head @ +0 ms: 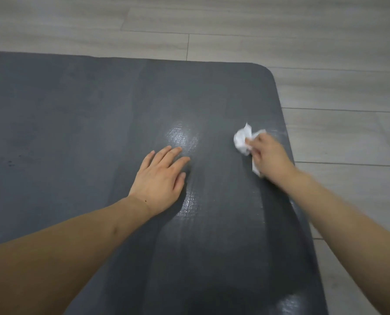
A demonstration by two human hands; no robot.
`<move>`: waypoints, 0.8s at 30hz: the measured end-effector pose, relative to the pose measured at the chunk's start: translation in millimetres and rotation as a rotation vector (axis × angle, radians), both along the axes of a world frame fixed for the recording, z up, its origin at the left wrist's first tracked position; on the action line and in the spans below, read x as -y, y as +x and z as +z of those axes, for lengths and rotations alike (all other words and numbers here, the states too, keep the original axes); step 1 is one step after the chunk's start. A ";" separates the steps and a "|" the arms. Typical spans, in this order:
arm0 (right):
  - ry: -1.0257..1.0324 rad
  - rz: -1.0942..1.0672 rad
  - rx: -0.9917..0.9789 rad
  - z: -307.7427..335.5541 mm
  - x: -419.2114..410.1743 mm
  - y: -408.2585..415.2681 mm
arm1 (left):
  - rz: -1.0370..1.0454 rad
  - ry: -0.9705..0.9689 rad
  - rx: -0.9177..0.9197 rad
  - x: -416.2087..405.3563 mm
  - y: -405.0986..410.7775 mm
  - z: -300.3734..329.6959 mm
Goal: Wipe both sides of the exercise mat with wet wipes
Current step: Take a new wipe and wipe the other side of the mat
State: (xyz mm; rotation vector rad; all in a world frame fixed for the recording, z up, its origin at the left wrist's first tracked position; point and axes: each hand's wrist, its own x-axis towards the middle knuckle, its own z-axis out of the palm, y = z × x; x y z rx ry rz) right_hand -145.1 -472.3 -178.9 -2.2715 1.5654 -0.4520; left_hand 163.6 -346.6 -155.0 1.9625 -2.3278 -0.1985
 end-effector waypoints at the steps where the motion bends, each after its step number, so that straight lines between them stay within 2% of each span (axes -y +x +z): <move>1: 0.077 0.054 0.008 2.5 -47.3 -5.0 | 0.014 -0.004 -0.008 2.7 -0.7 -0.3; 2: 0.196 0.084 0.009 6.5 -102.1 -10.4 | 0.020 -0.007 -0.019 4.5 -2.8 0.0; 4: 0.159 0.360 -0.148 17.0 -198.3 -10.3 | 0.024 -0.007 -0.029 3.6 -2.9 0.0; 5: 0.141 0.461 -0.159 19.5 -230.2 -10.1 | 0.027 -0.009 -0.025 3.2 -1.4 -1.3; 7: 0.245 0.430 -0.130 25.9 -246.5 -14.2 | 0.023 -0.002 -0.029 2.8 1.1 -3.5; 9: 0.306 0.416 -0.098 36.9 -208.0 -7.5 | 0.023 0.005 -0.013 -1.5 1.1 -4.6; 10: 0.259 0.362 -0.057 35.4 -172.9 -5.1 | 0.013 0.007 -0.003 -3.1 0.4 -5.6; 13: -0.006 0.058 0.002 6.3 -33.9 -12.7 | -0.012 0.007 0.012 -7.7 1.9 -9.2; 14: -0.035 -0.045 0.004 1.6 12.0 -16.8 | -0.014 -0.001 0.017 -9.4 1.2 -10.3; 16: 0.045 -0.238 0.073 -0.8 69.5 -24.2 | -0.019 -0.020 0.029 -10.0 -0.8 -10.6; 20: -0.105 -0.168 0.025 -10.4 70.3 -36.5 | -0.034 -0.029 0.039 -7.6 -0.9 -11.1; 24: -0.063 -0.136 0.106 -11.2 20.9 -51.9 | -0.016 -0.031 0.027 -11.9 7.5 -8.7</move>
